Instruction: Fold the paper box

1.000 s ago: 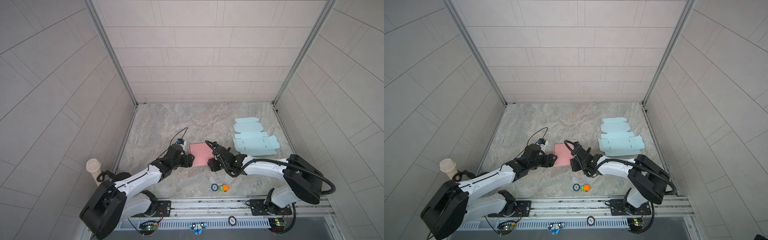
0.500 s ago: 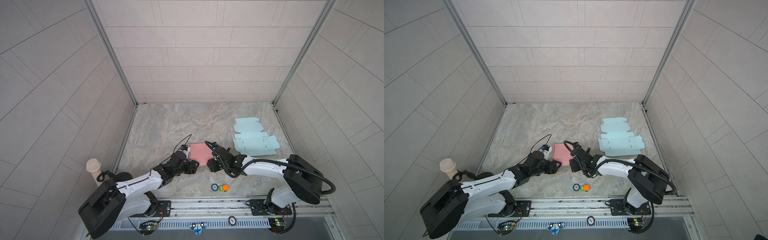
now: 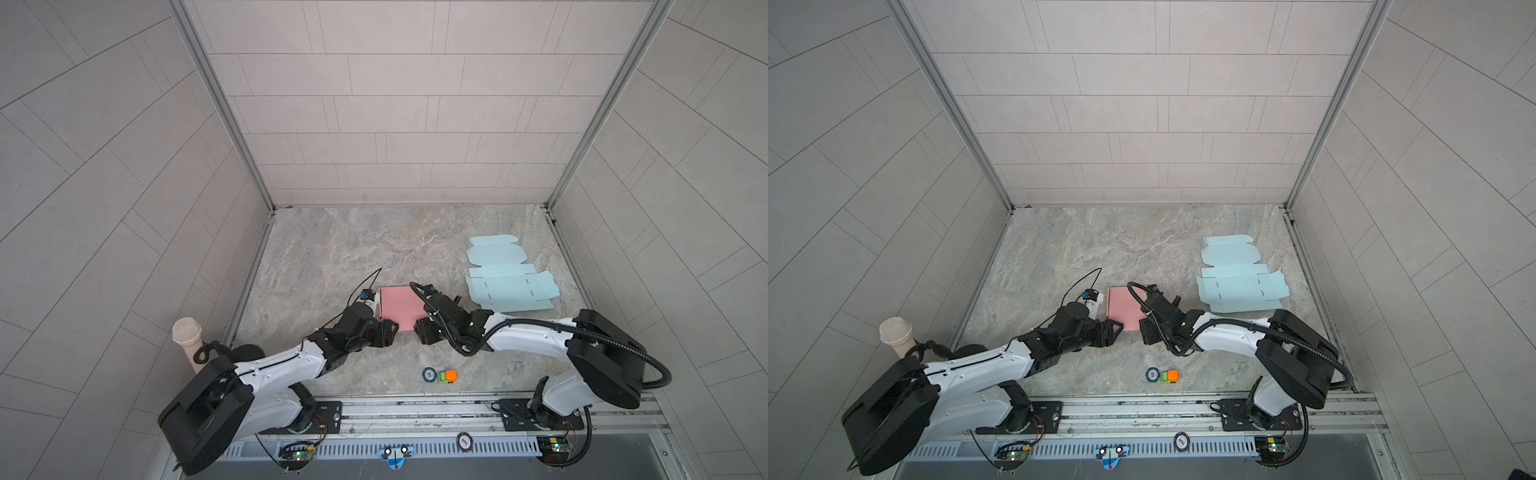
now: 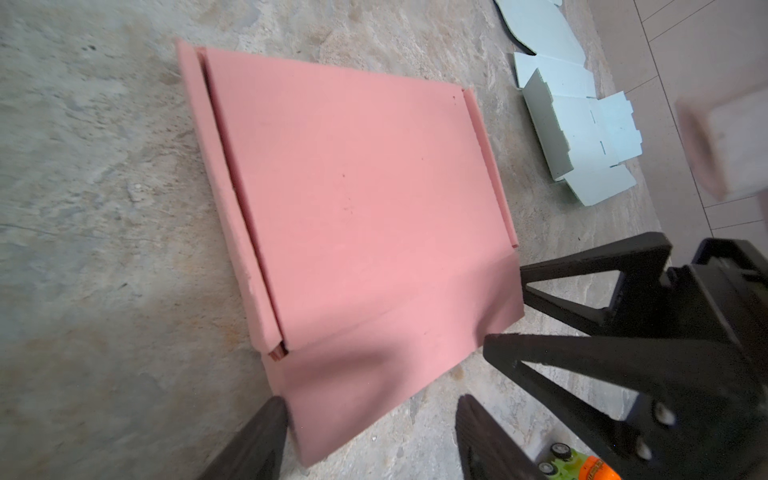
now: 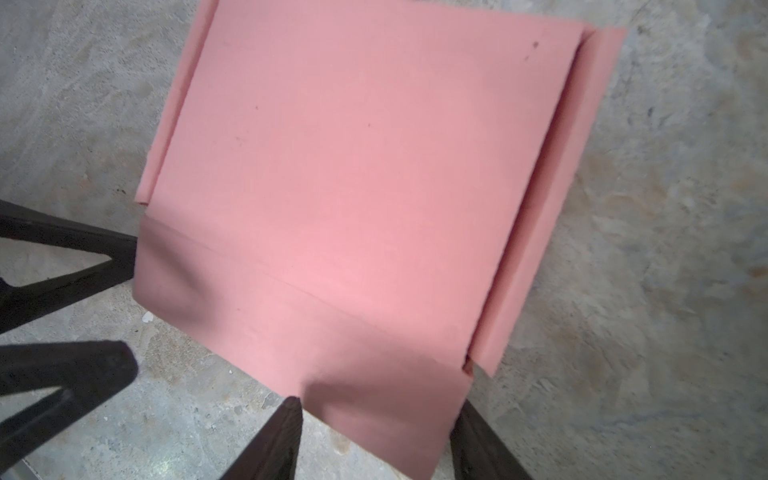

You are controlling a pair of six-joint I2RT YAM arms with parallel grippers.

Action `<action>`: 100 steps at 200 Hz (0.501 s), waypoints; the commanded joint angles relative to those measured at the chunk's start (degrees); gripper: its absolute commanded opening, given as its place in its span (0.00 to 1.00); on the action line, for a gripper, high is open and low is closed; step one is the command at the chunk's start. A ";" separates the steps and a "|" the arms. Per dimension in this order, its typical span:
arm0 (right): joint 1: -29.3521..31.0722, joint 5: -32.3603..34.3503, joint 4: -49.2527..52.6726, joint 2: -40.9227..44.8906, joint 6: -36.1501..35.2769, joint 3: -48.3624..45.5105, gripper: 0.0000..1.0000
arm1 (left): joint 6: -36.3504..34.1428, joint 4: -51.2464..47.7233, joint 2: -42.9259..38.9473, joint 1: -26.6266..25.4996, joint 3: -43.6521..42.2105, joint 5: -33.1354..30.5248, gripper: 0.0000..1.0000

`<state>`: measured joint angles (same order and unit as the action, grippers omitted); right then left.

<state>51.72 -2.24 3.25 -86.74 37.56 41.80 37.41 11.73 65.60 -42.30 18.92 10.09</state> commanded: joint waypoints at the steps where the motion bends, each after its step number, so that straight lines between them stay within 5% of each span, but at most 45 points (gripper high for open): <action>1: 0.75 -0.32 -0.87 0.96 0.70 0.58 0.59 | 0.34 1.47 -1.09 -0.75 -0.37 0.72 0.68; 100: 0.92 -0.39 -1.22 -0.89 0.72 1.09 0.59 | -1.00 1.59 2.63 -0.81 -0.14 -1.79 0.65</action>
<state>52.03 -2.20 3.40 -86.89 37.56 41.82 37.52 12.01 67.05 -42.59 18.92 8.91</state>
